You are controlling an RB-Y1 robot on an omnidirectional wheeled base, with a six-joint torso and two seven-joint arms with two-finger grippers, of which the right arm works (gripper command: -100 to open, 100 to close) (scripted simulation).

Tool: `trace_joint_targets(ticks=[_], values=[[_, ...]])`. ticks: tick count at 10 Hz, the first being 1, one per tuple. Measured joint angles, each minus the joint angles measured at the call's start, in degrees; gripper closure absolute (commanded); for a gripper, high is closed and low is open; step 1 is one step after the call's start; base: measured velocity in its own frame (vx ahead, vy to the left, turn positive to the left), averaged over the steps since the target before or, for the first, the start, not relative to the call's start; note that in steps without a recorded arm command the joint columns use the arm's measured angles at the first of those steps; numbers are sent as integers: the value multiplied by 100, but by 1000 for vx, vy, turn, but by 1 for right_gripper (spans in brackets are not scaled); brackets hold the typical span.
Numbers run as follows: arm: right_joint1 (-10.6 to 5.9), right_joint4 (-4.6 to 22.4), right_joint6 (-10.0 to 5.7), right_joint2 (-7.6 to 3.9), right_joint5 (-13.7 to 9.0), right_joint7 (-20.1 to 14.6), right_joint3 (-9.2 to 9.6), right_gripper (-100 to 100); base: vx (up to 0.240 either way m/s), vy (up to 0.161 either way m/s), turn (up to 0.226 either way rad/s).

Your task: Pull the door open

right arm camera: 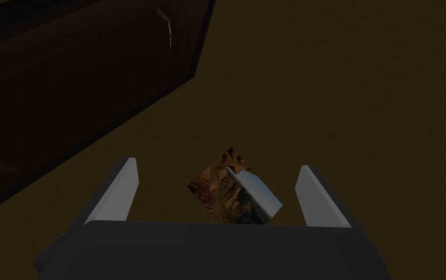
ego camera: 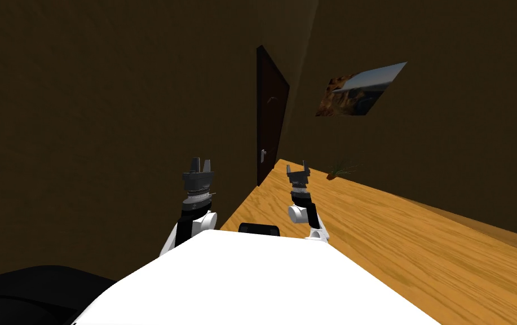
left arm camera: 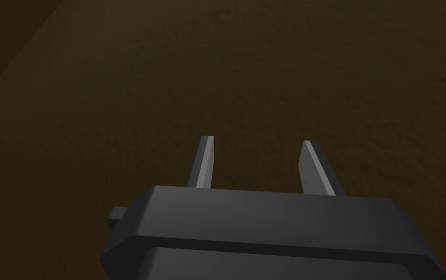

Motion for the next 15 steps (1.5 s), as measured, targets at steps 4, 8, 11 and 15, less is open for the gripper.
trace_joint_targets(ticks=[4,8,11,15], values=[[-231,355,-60,-109,-300,-350,306,-100,85,-52,68],[-560,790,-93,-193,-620,-711,626,-100,95,-74,82],[-779,1126,-145,-269,-861,-990,885,-100,80,-64,76],[-1126,1620,-213,-361,-1203,-1385,1233,-100,86,-82,77]])
